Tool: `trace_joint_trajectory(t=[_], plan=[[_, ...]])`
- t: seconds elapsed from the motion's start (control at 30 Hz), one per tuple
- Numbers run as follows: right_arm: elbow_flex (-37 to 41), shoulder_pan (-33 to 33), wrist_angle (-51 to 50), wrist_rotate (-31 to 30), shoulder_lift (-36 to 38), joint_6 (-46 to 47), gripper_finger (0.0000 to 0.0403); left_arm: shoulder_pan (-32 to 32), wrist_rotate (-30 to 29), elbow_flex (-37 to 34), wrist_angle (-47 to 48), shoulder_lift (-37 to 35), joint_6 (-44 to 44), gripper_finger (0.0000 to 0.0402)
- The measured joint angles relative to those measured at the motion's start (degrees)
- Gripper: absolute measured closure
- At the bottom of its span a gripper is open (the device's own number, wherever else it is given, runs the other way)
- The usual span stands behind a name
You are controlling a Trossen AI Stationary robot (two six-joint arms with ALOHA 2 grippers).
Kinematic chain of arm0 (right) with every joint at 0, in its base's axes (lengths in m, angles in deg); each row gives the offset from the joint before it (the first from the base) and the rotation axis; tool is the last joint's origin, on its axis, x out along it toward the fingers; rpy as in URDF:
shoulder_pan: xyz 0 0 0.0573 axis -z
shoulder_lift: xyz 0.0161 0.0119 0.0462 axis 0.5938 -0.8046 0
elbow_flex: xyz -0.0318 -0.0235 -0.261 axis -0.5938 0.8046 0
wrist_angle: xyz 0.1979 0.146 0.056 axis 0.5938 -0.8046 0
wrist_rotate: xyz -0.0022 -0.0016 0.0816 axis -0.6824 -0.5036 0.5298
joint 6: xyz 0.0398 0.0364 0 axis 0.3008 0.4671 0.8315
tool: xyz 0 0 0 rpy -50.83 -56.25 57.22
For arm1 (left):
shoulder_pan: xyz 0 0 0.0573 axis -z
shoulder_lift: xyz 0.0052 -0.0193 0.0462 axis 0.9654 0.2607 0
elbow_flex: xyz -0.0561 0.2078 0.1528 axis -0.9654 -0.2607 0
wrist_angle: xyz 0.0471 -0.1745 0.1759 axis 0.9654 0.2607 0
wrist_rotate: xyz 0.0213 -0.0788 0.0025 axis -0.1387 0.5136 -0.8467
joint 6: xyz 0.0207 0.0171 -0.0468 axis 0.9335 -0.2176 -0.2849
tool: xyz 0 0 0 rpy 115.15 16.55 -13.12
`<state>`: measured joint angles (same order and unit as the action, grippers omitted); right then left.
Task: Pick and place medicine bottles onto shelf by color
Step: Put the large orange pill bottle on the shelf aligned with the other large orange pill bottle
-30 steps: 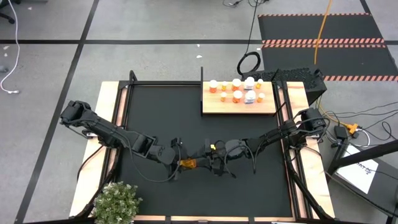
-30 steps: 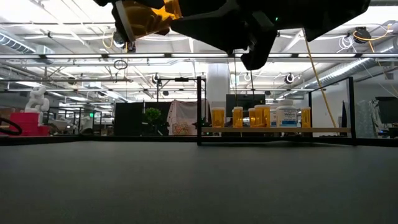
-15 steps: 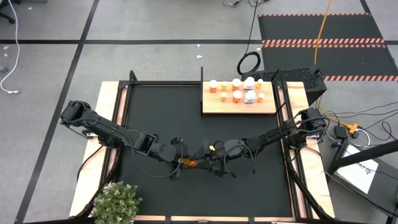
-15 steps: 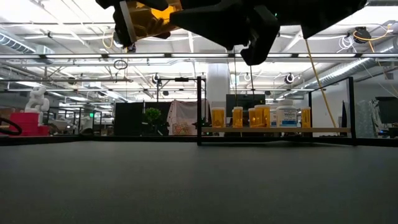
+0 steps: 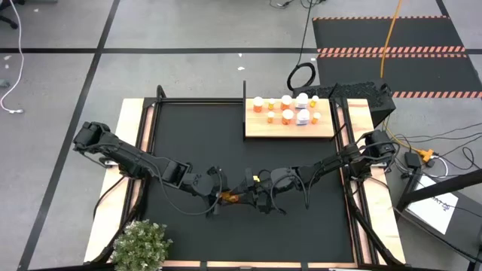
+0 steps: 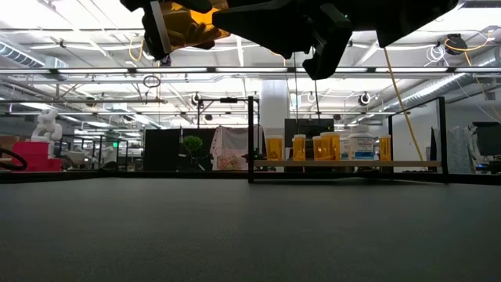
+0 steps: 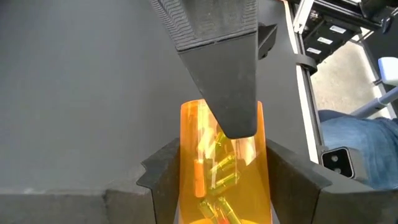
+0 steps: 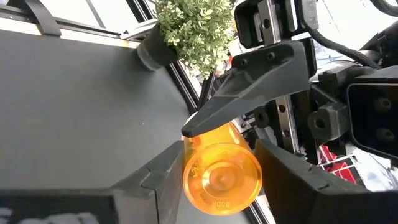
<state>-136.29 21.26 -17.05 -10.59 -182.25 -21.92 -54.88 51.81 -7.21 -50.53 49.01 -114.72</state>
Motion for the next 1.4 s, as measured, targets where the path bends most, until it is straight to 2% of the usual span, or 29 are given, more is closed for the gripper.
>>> trace_joint_trajectory(t=[0.17, 0.5, 0.8, 0.93, 1.1, 1.27, 1.4], plan=[[0.00, 0.12, -0.90, 0.17, 0.00, -0.74, 0.0226, -0.02, -0.34, 0.00, -0.50, 0.00, 1.97, 0.0183], [0.13, 0.12, -3.67, -0.57, -0.15, -0.76, 0.0229, -0.13, -1.05, 0.04, -3.95, -0.13, 5.77, 0.0091], [0.13, -0.67, -3.76, -0.91, -0.15, 4.59, 0.0229, -0.07, -3.09, 0.15, -3.19, -2.84, 9.69, 0.0020], [0.13, -1.06, -3.80, -1.26, -0.13, 7.68, 0.0229, 0.57, -6.51, 0.09, -1.60, -4.08, 11.63, 0.0015], [0.18, -2.82, -9.73, -5.97, 1.27, 17.82, 0.0229, 1.91, -14.56, 0.09, 0.51, -6.36, 13.19, 0.0026], [0.13, -3.73, -19.54, -6.68, 9.62, 27.18, 0.0229, 3.92, -23.57, 0.09, 1.63, -7.43, 15.21, 0.0040], [2.93, -3.70, -25.22, -6.60, 17.15, 35.78, 0.0229, 4.88, -25.82, 0.09, 1.12, -7.01, 15.25, 0.0050]])
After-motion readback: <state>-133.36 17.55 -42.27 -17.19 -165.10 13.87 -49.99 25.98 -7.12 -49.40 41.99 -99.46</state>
